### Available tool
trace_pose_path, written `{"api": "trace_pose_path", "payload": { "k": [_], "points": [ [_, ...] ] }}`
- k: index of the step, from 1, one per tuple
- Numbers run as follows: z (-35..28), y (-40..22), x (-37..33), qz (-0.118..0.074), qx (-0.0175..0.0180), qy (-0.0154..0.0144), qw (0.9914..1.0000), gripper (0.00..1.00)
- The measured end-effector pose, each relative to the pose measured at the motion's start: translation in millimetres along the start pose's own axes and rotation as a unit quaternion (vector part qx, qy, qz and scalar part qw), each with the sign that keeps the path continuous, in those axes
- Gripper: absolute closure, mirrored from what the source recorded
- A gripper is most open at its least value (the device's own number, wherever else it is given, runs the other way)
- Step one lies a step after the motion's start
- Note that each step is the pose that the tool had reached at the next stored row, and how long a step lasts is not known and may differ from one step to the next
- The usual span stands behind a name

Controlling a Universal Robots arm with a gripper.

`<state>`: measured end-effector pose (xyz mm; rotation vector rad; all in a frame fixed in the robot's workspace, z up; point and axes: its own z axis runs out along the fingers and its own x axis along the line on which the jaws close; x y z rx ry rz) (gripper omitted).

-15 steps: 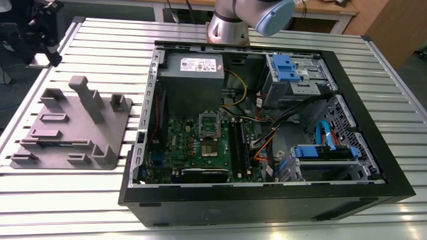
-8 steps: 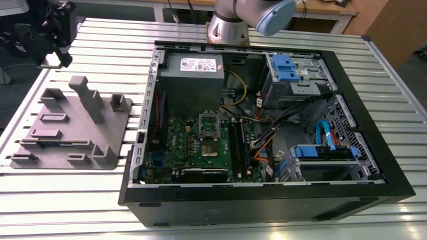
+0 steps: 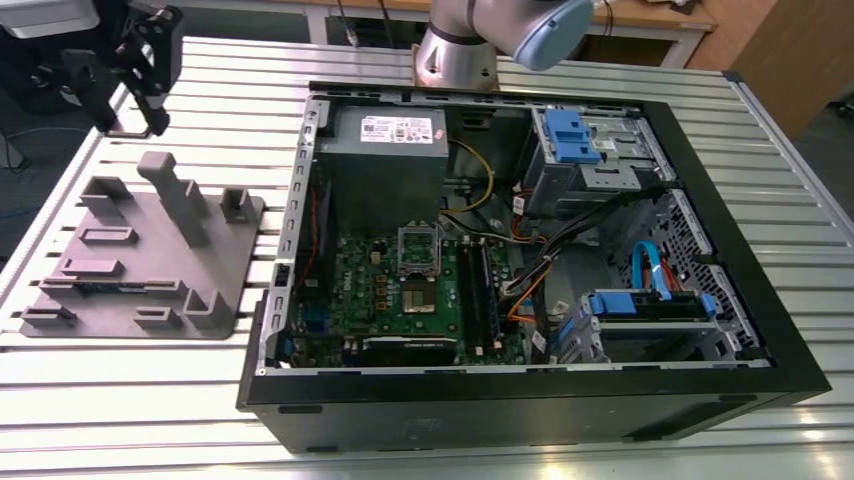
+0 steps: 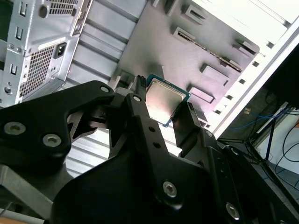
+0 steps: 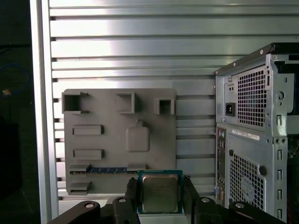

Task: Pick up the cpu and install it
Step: 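Pick up the cpu and move it towards the insertion slot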

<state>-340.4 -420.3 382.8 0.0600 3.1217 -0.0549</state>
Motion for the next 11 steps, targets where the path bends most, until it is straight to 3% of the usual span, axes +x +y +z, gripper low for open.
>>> {"api": "trace_pose_path", "payload": {
  "k": [2,3,4,11],
  "points": [
    [0.1,0.2,-4.8,0.000,0.0000,0.0000,1.00000,0.53],
    [0.4,0.4,-9.6,0.000,0.0000,0.0000,1.00000,0.53],
    [0.6,0.7,-18.6,0.000,0.0000,0.0000,1.00000,0.53],
    [1.2,1.4,-34.5,0.000,0.0000,0.0000,1.00000,0.53]
  ]
}}
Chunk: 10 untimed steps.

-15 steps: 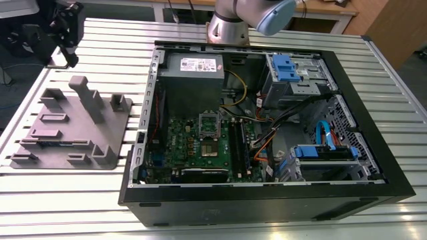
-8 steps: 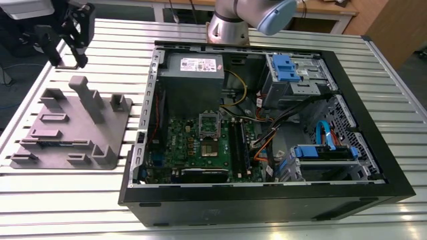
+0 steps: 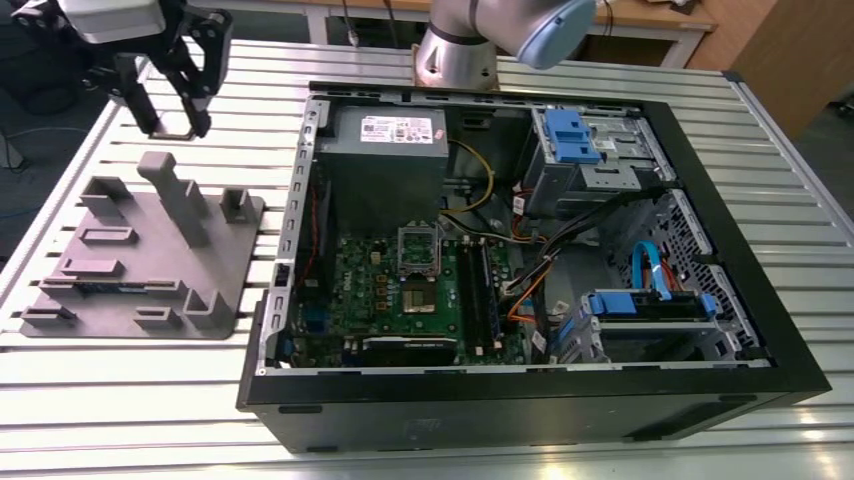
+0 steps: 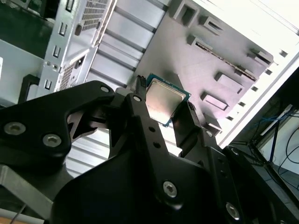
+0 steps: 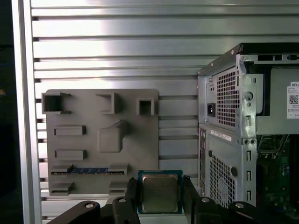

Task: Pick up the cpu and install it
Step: 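Pick up the cpu and move it towards the insertion slot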

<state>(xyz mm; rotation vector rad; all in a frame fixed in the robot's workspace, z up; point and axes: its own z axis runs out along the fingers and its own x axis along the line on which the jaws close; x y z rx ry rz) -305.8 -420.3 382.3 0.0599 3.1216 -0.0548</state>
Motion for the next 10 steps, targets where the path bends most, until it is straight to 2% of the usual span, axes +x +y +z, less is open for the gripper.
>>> {"api": "trace_pose_path", "payload": {
  "k": [10],
  "points": [
    [0.8,1.1,-28.5,0.000,0.0000,0.0001,1.00000,0.53]
  ]
}}
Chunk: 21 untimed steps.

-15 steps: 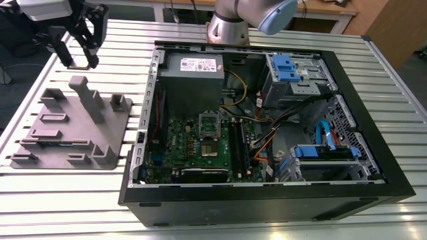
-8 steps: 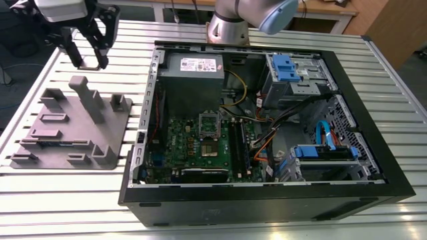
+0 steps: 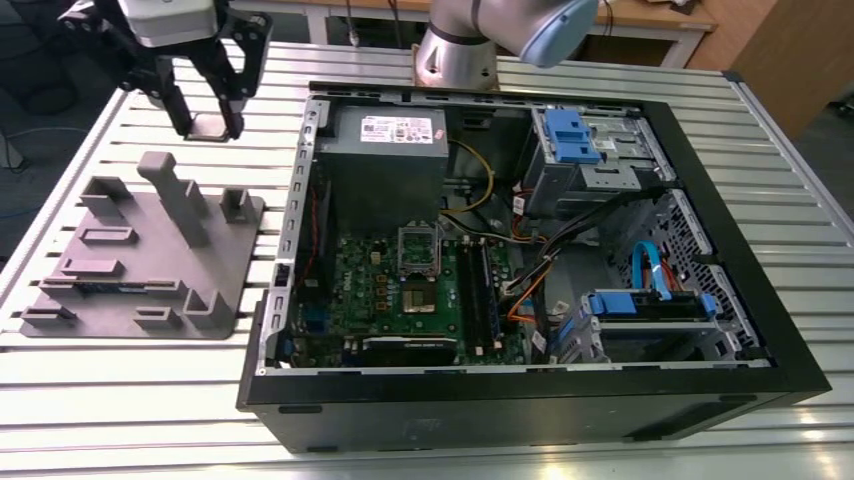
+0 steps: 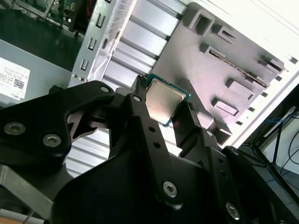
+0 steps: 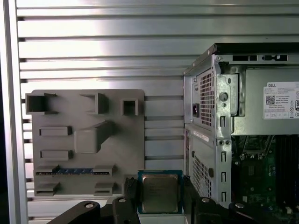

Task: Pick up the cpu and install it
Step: 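Pick up the cpu and move it towards the insertion slot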

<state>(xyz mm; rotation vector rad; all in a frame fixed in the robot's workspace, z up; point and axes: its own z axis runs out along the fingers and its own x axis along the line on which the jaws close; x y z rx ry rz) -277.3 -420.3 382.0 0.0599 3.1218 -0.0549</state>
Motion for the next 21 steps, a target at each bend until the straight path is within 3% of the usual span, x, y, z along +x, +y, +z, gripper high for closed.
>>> {"api": "trace_pose_path", "payload": {
  "k": [21],
  "points": [
    [1.4,2.1,-53.3,0.000,0.0000,0.0000,1.00000,0.53]
  ]
}}
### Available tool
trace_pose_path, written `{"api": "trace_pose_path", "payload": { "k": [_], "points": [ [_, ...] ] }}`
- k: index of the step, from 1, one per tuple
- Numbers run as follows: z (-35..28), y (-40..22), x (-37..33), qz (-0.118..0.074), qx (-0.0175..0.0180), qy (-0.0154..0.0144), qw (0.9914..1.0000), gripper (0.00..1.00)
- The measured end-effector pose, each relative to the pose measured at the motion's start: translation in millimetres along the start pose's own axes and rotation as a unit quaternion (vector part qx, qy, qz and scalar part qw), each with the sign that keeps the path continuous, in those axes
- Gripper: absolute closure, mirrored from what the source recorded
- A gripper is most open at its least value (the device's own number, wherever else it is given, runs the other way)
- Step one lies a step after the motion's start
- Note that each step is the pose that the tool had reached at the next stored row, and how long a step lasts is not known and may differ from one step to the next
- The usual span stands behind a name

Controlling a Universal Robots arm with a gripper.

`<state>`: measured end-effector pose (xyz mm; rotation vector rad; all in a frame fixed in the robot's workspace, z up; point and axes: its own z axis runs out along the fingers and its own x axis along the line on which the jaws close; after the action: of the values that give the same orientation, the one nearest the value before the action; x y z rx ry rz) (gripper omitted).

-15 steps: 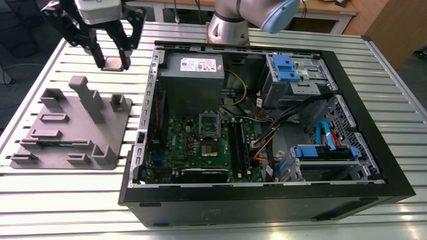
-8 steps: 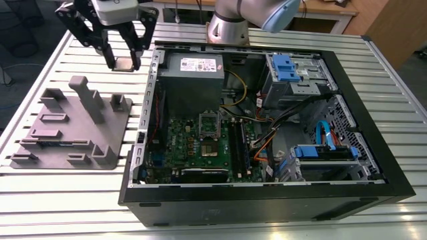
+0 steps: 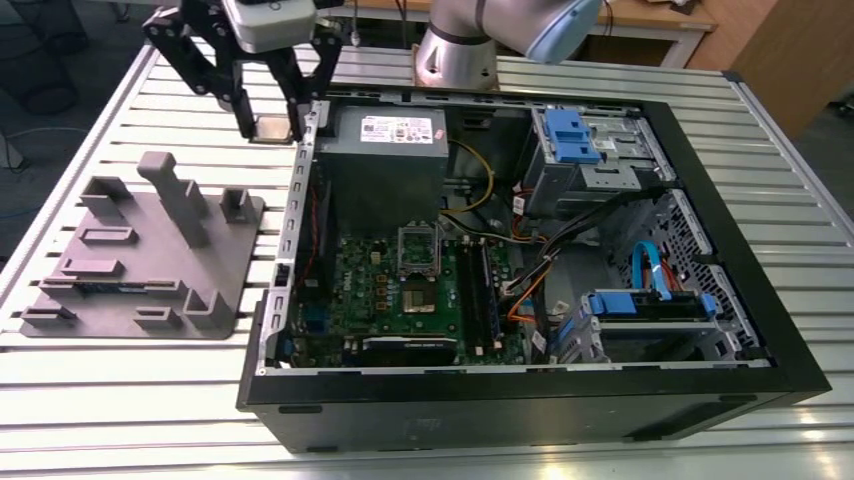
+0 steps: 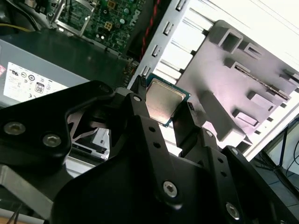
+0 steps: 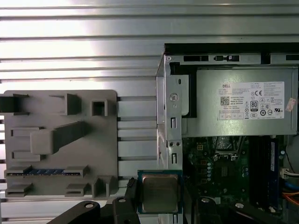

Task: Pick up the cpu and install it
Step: 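Pick up the cpu and move it towards the insertion slot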

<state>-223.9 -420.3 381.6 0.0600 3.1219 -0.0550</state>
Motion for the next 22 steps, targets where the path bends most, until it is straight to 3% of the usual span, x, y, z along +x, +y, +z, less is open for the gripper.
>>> {"api": "trace_pose_path", "payload": {
  "k": [22],
  "points": [
    [1.5,2.3,-59.4,0.000,0.0000,0.0000,1.00000,0.53]
  ]
}}
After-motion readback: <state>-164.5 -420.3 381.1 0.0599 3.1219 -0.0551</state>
